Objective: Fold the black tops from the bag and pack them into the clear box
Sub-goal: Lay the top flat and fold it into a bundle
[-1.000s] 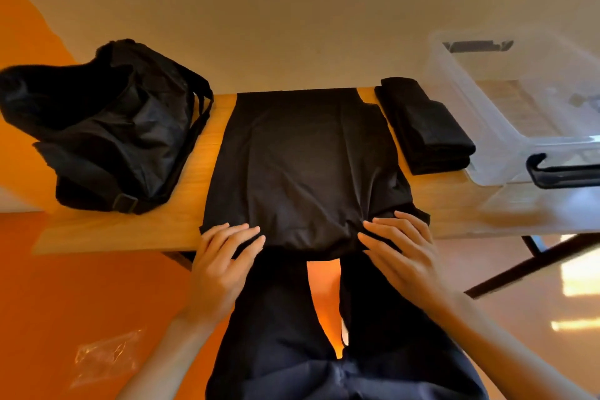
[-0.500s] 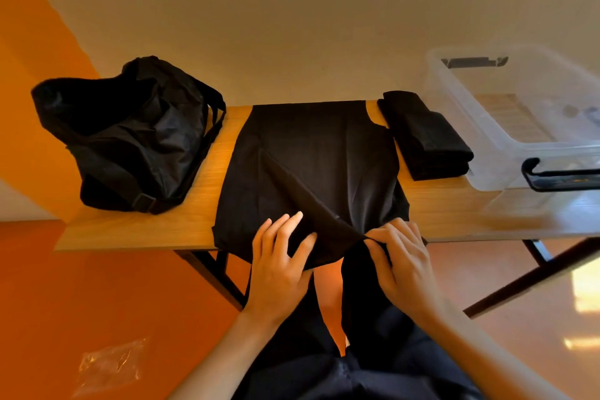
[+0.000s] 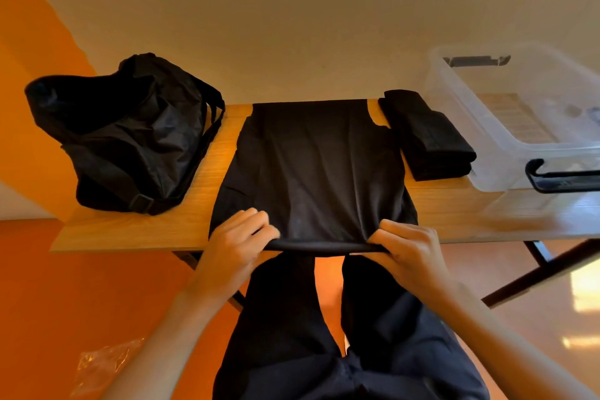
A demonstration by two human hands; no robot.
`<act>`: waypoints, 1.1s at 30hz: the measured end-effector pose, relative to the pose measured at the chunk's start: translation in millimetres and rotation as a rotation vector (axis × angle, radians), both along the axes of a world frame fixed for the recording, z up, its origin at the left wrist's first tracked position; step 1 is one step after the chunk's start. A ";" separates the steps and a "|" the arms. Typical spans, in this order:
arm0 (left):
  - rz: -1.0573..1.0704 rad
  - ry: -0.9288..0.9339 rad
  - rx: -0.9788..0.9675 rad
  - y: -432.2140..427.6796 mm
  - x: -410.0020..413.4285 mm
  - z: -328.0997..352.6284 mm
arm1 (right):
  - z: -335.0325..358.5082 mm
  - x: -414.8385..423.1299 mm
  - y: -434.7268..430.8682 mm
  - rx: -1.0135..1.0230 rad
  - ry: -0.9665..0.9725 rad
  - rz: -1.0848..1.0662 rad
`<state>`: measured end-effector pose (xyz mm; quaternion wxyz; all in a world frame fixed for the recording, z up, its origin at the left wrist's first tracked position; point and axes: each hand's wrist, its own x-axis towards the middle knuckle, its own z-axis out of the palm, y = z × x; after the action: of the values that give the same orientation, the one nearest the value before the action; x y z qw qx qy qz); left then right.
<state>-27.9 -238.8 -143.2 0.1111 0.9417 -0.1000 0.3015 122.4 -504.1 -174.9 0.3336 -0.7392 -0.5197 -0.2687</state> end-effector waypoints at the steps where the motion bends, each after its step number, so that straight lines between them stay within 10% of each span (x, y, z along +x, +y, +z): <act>1: -0.006 0.000 0.041 9.6 -4.7 0.5 | 3.4 1.3 -4.7 -0.005 0.015 0.011; 16: 0.911 0.297 -0.380 14.8 -17.6 -20.2 | 1.2 2.5 -9.7 -0.139 0.561 -0.760; 20: 0.795 0.275 -0.469 0.7 -15.7 -10.2 | 3.2 -3.9 -5.1 -0.029 0.591 -0.639; 27: 0.426 0.056 -1.432 -16.1 -35.3 10.0 | 28.9 -21.2 -16.7 0.215 0.767 -0.543; 33: 0.163 0.064 -1.773 -6.9 -52.6 10.5 | 39.7 -23.7 -29.9 0.427 1.477 -0.409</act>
<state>-80.5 -245.7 -132.7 0.7799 0.5216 0.2407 0.2485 98.8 -534.0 -135.1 0.6705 -0.7270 0.0446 0.1410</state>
